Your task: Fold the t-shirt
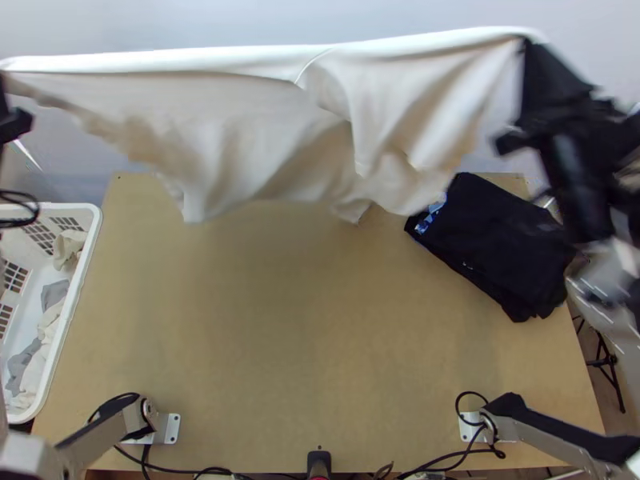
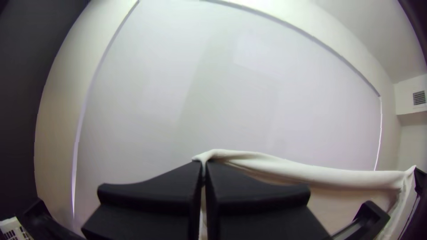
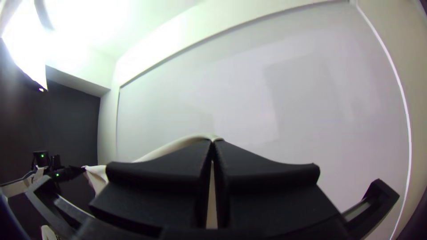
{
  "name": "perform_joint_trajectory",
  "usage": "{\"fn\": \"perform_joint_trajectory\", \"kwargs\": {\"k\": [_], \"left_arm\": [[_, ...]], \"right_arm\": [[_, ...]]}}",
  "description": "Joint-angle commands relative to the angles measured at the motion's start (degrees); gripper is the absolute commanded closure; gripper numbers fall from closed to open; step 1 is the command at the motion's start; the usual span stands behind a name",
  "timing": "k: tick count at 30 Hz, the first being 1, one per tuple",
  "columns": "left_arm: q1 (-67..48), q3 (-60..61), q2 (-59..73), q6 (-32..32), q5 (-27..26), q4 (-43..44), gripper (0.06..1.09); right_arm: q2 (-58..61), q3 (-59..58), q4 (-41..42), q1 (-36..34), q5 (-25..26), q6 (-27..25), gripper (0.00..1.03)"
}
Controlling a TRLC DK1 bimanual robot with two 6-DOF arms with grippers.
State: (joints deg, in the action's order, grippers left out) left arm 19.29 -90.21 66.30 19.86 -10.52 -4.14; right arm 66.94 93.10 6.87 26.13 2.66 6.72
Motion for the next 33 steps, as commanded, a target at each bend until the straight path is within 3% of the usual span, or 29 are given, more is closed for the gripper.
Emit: {"fn": "perform_joint_trajectory", "kwargs": {"k": [1,9,16,18,26,30,33], "left_arm": [[3.39,3.47,-12.25,-0.35,1.91,3.97,1.05],[6.81,9.53,-19.02,-1.05,1.91,6.43,1.05],[6.90,10.76,-18.40,-0.17,1.82,5.46,1.05],[6.90,12.69,-18.40,-0.26,1.47,3.70,1.05],[6.90,36.34,-22.01,-3.51,-2.48,5.46,1.05],[6.81,46.80,-21.39,-3.69,-2.48,13.02,1.05],[5.23,50.22,-17.96,-3.51,-2.48,17.06,1.05]], "right_arm": [[-12.97,1.47,-6.52,1.20,-0.28,-0.04,1.00],[-21.32,1.47,-12.50,0.85,-0.90,-0.39,1.00],[-19.74,1.21,-12.15,1.12,-1.60,-0.66,1.00],[-18.86,-0.55,-12.41,1.38,-1.60,1.28,1.00],[-20.35,-29.99,-11.71,0.76,-1.60,15.69,1.00],[-20.53,-45.20,-3.62,1.29,-2.04,16.75,1.00],[-16.66,-49.33,0.33,1.64,-2.04,16.66,1.00]]}}
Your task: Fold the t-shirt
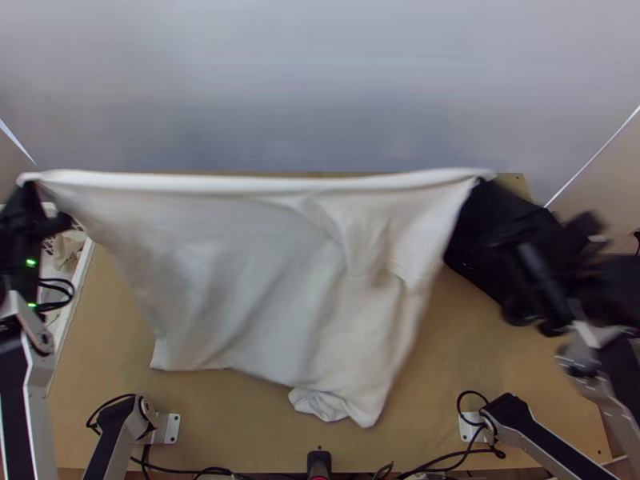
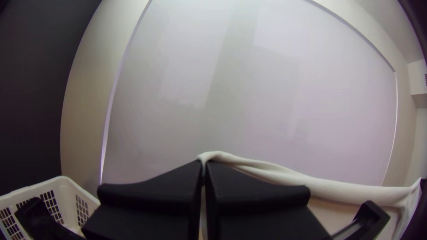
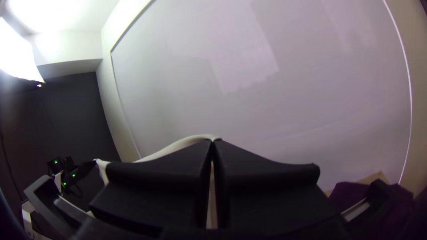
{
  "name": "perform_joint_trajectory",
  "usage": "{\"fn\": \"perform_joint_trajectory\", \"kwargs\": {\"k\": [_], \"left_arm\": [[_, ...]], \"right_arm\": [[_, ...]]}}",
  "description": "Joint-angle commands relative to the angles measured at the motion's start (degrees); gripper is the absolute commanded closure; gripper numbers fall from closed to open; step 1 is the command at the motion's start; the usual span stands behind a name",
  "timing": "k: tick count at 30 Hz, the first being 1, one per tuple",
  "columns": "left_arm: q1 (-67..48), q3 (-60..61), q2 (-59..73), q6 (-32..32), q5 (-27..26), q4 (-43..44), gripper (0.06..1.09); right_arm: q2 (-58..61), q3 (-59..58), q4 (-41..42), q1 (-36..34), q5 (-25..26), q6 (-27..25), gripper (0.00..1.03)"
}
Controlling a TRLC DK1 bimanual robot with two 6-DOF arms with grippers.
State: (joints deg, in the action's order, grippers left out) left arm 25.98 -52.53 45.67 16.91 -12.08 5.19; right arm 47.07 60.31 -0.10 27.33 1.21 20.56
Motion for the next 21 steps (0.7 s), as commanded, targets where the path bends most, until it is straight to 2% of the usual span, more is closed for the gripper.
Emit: {"fn": "perform_joint_trajectory", "kwargs": {"k": [1,4,9,14,17,21], "left_arm": [[-2.51,13.33,4.34,-0.56,-0.93,8.96,1.05],[-5.94,12.46,9.61,-0.03,0.30,11.95,1.05],[-9.54,3.49,15.41,1.11,1.97,12.47,1.05],[-11.39,-13.21,21.57,1.37,4.69,11.07,1.05],[-12.44,-24.99,25.26,1.37,9.18,11.07,1.05],[-12.88,-39.05,29.65,1.29,14.80,11.07,1.05]], "right_arm": [[5.14,-16.72,8.27,0.35,-0.60,2.82,1.00],[10.68,-14.70,12.93,-0.70,-0.60,2.73,1.00],[18.50,-0.55,13.46,-2.28,-0.60,2.73,1.00],[25.44,20.19,12.14,-5.01,0.46,1.24,1.00],[28.96,32.23,11.96,-5.18,1.86,-2.36,1.00],[31.42,44.72,12.05,-5.97,3.01,-4.21,1.00]]}}
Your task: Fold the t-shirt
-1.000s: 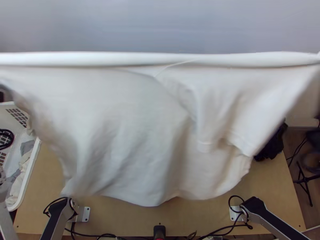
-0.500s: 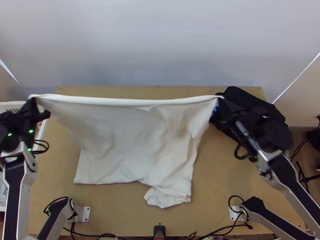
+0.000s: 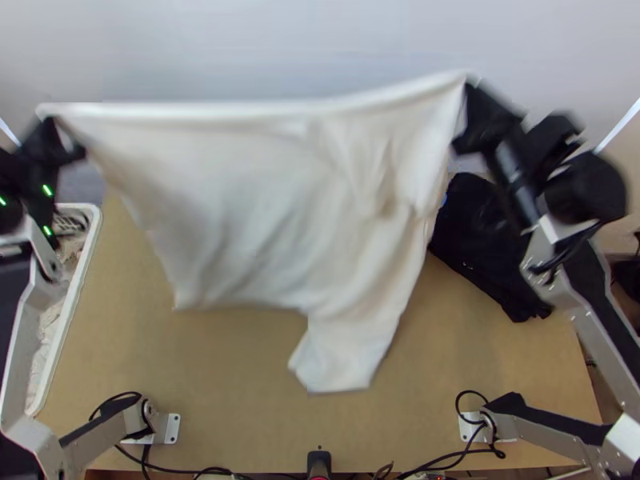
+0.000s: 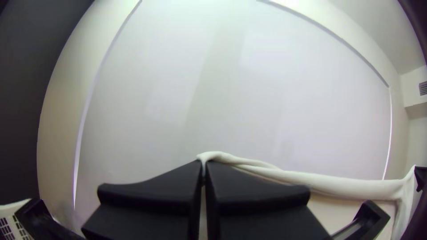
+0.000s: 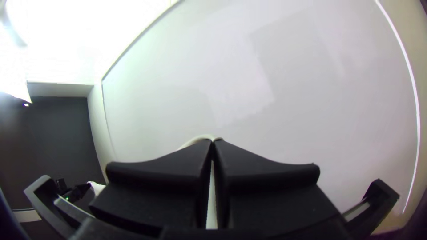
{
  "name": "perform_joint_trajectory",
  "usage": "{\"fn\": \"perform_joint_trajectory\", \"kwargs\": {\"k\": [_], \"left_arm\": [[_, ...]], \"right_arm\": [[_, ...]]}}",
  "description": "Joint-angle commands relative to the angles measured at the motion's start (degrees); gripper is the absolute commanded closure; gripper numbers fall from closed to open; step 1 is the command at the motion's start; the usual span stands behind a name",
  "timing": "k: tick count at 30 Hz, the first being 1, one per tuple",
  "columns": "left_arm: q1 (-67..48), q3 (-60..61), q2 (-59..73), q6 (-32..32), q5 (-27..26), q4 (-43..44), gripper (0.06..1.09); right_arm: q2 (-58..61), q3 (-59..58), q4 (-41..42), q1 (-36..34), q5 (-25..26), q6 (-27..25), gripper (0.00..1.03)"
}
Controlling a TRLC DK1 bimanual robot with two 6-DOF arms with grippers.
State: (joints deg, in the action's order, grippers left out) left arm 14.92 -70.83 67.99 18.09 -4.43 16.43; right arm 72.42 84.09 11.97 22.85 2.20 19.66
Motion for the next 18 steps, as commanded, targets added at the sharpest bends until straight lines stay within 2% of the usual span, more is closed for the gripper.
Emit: {"fn": "perform_joint_trajectory", "kwargs": {"k": [1,5,8,14,18], "left_arm": [[-1.82,-23.74,8.04,0.11,8.12,-0.17,1.05],[-1.21,-31.39,8.04,-0.33,11.37,-0.34,1.05],[0.20,-33.76,5.40,-0.51,12.78,-1.31,1.05],[4.68,-32.62,-3.47,-0.68,12.69,-5.53,1.05],[6.70,-31.74,-8.92,-0.77,12.42,-9.04,1.05]], "right_arm": [[6.06,23.40,-0.01,-1.58,2.11,-3.31,1.00],[3.69,30.25,-3.35,-1.67,2.20,-3.31,1.00],[-1.50,30.69,-7.40,-1.58,2.02,-3.05,1.00],[-13.54,30.34,-19.88,-0.88,0.97,-2.08,1.00],[-19.86,30.60,-25.06,-0.70,-1.14,-2.08,1.00]]}}
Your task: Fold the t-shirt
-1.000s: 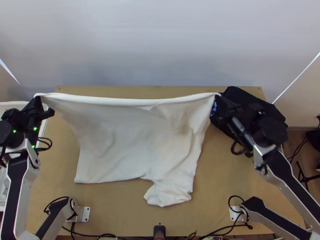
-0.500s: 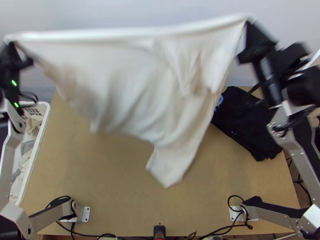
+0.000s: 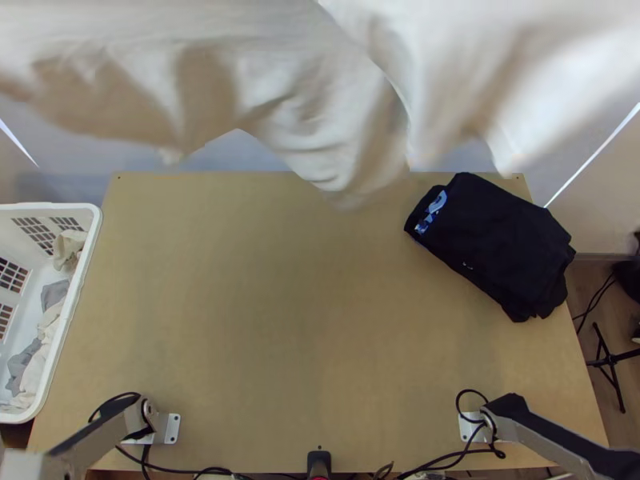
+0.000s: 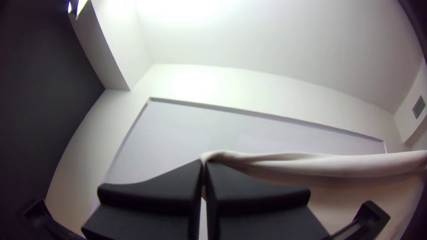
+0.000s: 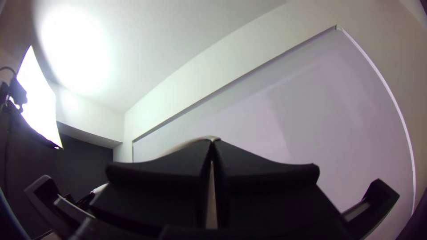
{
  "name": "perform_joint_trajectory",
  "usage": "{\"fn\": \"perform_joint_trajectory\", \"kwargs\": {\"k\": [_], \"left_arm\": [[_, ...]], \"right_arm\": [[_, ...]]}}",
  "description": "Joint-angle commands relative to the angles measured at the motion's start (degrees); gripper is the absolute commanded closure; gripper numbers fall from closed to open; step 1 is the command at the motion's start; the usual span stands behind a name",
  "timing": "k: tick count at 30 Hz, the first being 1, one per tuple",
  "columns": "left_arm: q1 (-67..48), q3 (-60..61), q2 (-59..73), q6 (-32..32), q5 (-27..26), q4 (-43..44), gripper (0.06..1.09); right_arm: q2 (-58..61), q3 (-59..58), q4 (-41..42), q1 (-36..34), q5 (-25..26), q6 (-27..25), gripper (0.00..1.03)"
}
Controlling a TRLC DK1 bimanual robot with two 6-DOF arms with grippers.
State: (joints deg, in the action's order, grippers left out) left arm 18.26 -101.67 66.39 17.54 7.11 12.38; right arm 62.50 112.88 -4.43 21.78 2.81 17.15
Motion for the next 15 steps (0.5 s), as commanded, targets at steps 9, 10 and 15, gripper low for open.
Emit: {"fn": "perform_joint_trajectory", "kwargs": {"k": [9,10,15], "left_arm": [[2.92,-0.73,-12.78,-0.23,0.18,-9.39,1.05],[2.83,-0.64,-13.04,-0.14,0.18,-10.10,1.05],[1.60,1.82,-13.83,0.21,-0.17,-16.78,1.05]], "right_arm": [[-13.02,5.16,-11.83,0.90,-2.11,0.08,1.00],[-12.93,5.16,-12.19,0.90,-2.11,0.08,1.00],[-10.29,4.45,-16.23,1.42,-2.19,0.17,1.00]]}}
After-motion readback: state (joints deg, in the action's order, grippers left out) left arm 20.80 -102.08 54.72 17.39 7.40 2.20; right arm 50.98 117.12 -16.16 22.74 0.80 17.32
